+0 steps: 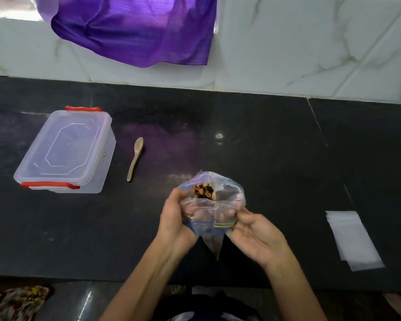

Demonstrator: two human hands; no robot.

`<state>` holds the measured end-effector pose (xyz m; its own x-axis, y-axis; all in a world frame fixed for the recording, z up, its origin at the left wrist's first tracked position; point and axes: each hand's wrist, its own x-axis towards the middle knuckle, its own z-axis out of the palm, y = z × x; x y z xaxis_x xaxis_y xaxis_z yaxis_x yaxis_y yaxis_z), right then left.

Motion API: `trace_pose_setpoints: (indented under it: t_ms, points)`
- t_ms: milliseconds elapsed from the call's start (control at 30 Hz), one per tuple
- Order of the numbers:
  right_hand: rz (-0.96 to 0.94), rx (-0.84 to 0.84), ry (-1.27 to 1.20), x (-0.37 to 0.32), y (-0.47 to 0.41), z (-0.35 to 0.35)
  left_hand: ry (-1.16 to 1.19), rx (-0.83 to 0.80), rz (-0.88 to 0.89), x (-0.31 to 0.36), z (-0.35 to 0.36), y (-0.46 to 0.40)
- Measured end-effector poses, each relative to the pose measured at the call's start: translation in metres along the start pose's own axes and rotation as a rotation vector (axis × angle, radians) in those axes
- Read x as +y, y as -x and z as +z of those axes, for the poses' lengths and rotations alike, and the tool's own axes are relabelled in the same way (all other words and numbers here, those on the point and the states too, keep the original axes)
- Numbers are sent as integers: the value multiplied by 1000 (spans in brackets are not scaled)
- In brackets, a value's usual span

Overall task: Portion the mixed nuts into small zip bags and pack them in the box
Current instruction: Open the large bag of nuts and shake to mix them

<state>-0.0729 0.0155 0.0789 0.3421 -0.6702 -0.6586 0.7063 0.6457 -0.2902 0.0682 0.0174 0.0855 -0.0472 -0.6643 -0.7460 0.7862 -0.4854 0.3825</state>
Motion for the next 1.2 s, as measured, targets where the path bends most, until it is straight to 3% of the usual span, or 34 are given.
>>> trace_pose_setpoints:
  t_ms: [167,267,367,433,533,600,733,800,900,1000,1133,1200]
  points:
    - [8,-30,-213,17,-4,4,71,-47,-76,-2,4,3]
    - [15,-51,-8,18,1,10,-33,-42,-5,-5,-2,2]
    - [-91,-90,177,13,6,9,-363,-88,193,0,-7,20]
    - [-187,-43,497,2,20,3,-738,-46,346,8,-18,39]
    - [-237,-107,1370,-14,45,-7,-1359,-106,572,25,-39,61]
    - [-393,-147,1805,-20,50,-11,-1724,-199,720,40,-45,67]
    - [-818,-287,2326,-21,38,-4,-2367,-381,876,61,-38,51]
    - [-1036,-369,2408,-24,29,0,-2559,-451,927,64,-33,38]
    - [-1283,-479,2371,-27,16,1,-2456,-643,1331,63,-33,21]
    - [-1372,-502,2348,-32,7,-2,-2317,-783,1692,65,-39,2]
    - [-1338,-549,2358,-36,1,-8,-2072,-780,2137,62,-44,-24]
    - [-1485,-600,2319,-35,-5,-10,-1945,-747,2255,53,-42,-36]
